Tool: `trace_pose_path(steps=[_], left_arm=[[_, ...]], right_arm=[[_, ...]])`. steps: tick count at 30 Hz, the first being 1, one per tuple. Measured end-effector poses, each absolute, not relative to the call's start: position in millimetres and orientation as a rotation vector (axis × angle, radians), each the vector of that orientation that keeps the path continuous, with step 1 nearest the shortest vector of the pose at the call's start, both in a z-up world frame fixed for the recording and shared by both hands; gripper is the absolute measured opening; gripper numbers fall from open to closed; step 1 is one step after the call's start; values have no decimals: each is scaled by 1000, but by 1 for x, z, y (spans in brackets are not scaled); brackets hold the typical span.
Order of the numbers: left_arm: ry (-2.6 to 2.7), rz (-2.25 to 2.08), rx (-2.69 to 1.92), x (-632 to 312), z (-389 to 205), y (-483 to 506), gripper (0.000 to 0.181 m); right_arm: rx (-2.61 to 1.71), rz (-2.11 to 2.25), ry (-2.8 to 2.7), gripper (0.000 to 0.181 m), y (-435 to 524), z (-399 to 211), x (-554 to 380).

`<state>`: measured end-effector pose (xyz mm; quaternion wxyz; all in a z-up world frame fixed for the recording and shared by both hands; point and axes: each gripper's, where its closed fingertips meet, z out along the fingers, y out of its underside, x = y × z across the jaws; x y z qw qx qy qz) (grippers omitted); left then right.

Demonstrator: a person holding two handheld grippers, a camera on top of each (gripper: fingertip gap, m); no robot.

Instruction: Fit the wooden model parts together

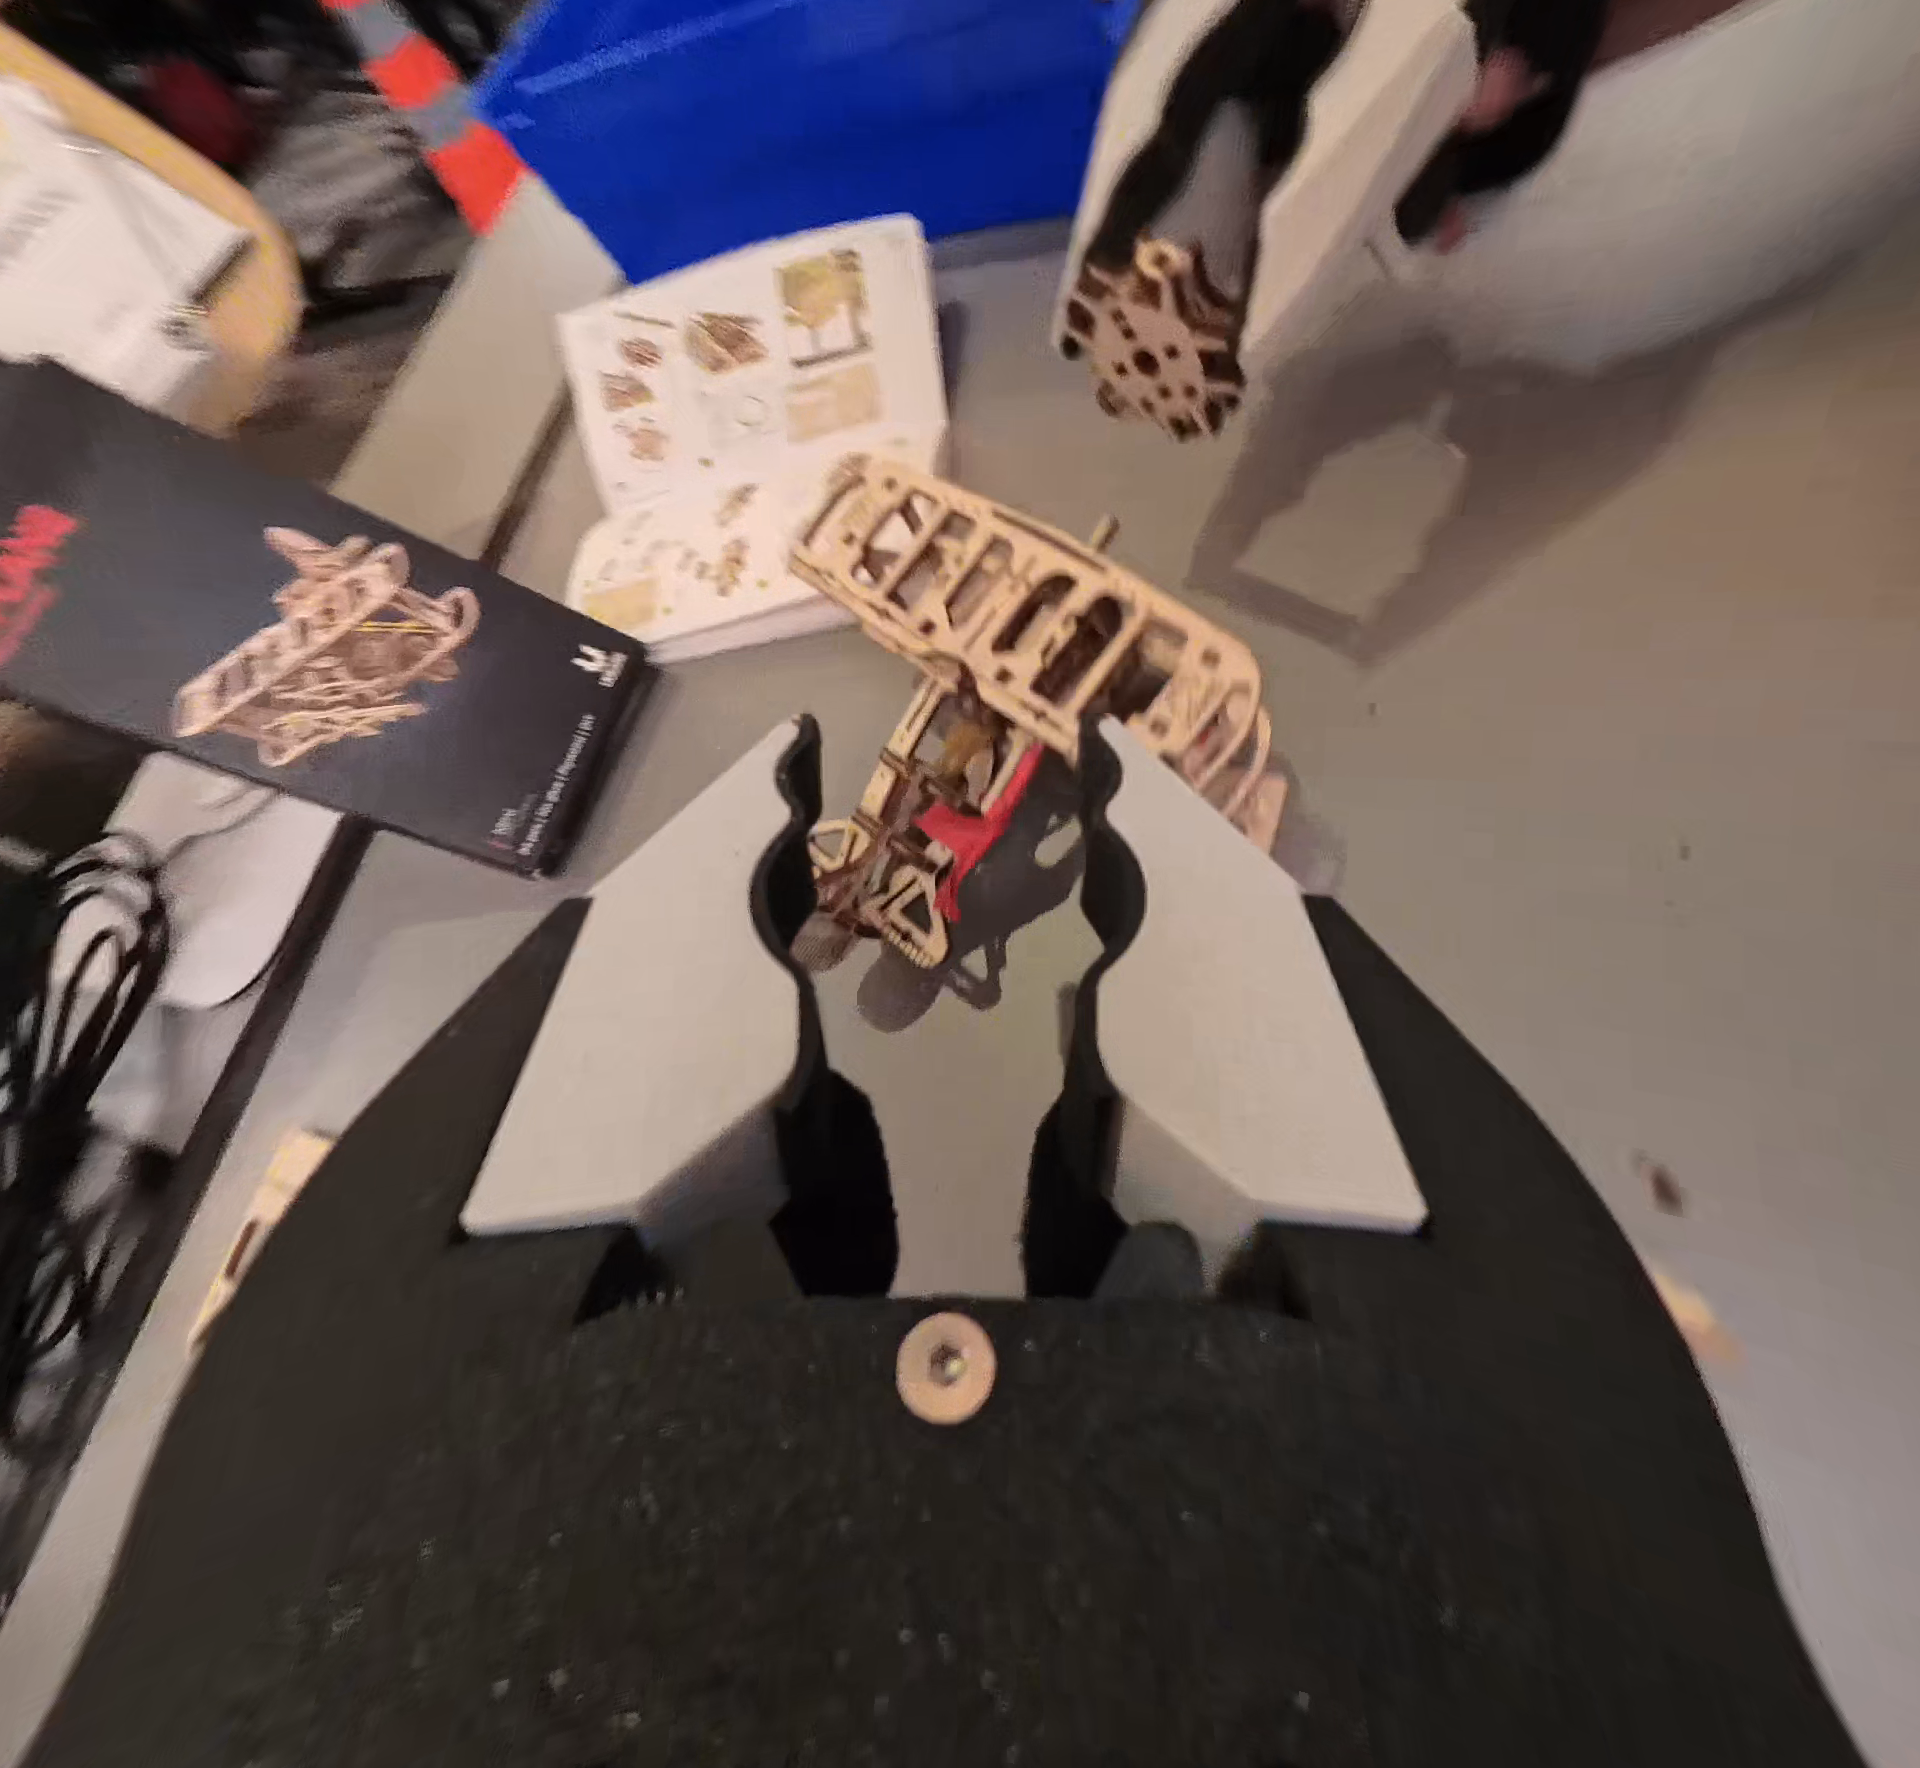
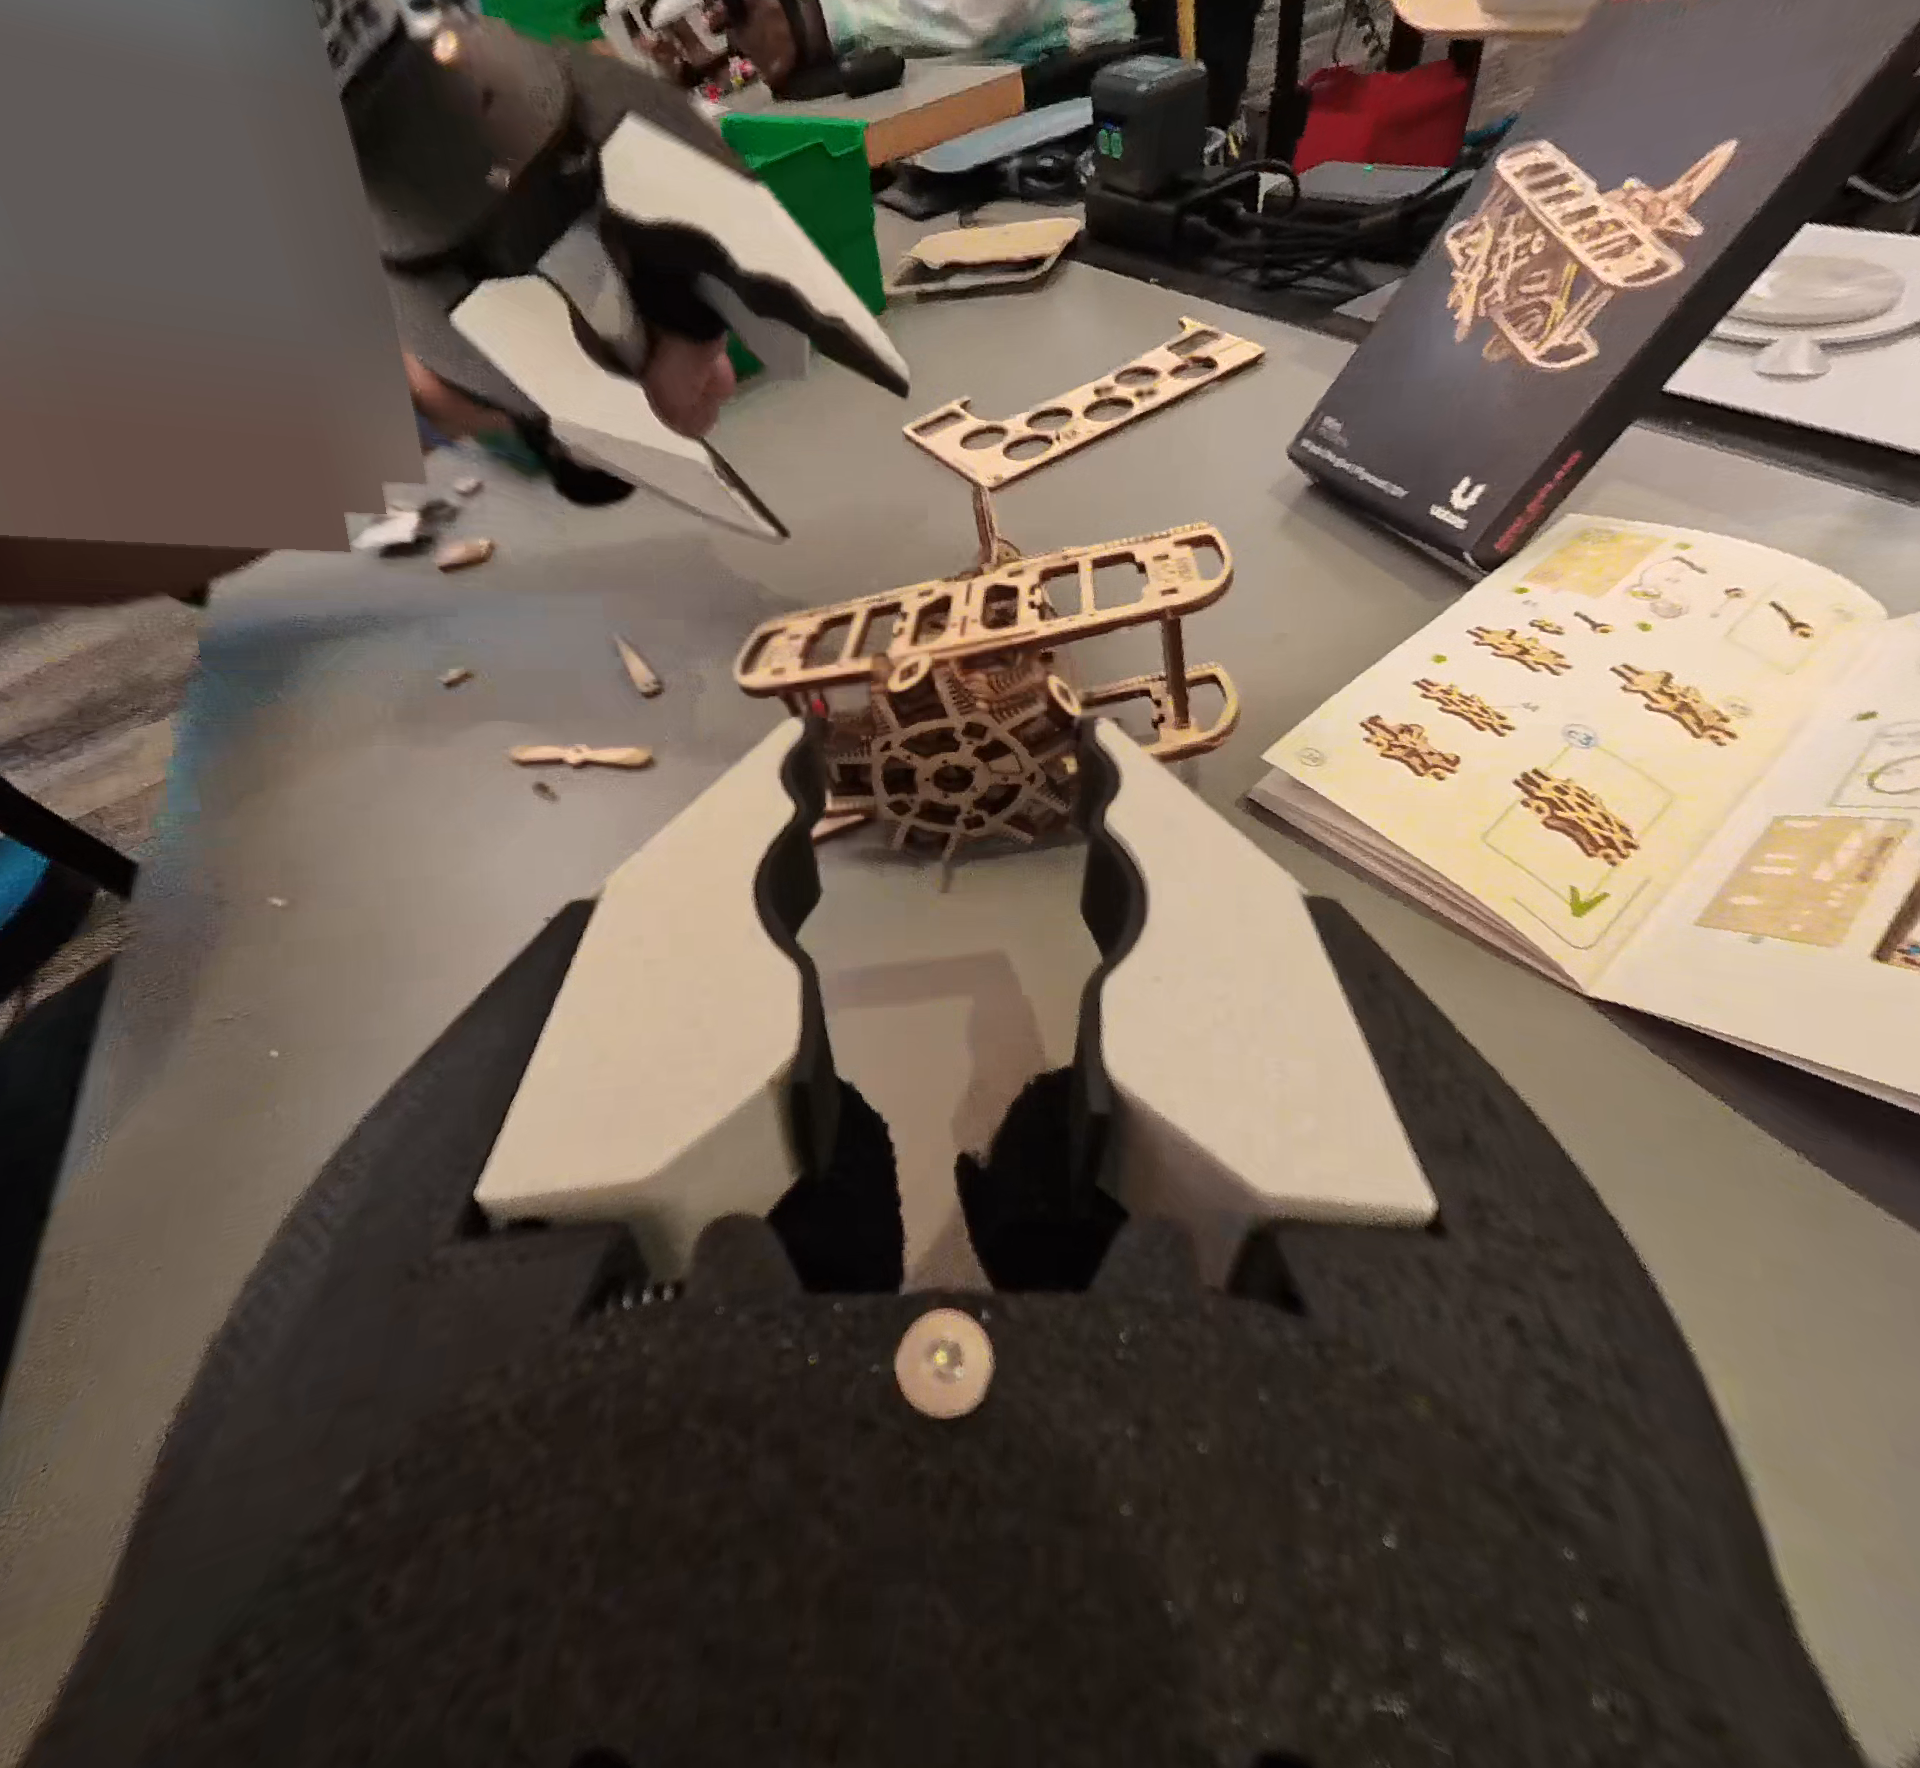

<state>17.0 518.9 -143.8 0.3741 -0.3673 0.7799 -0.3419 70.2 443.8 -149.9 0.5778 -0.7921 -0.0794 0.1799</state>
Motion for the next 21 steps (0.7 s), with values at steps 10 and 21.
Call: trace_pose_path(steps=[10,21], left_arm=[[2554,-853,-614,28,-185,542,61],[2630,-925,-666,39,-205,535,65]], right_arm=[[-2020,372,-177,47,459,-183,65],[-1961,482,-35,47,460,-182,67]])
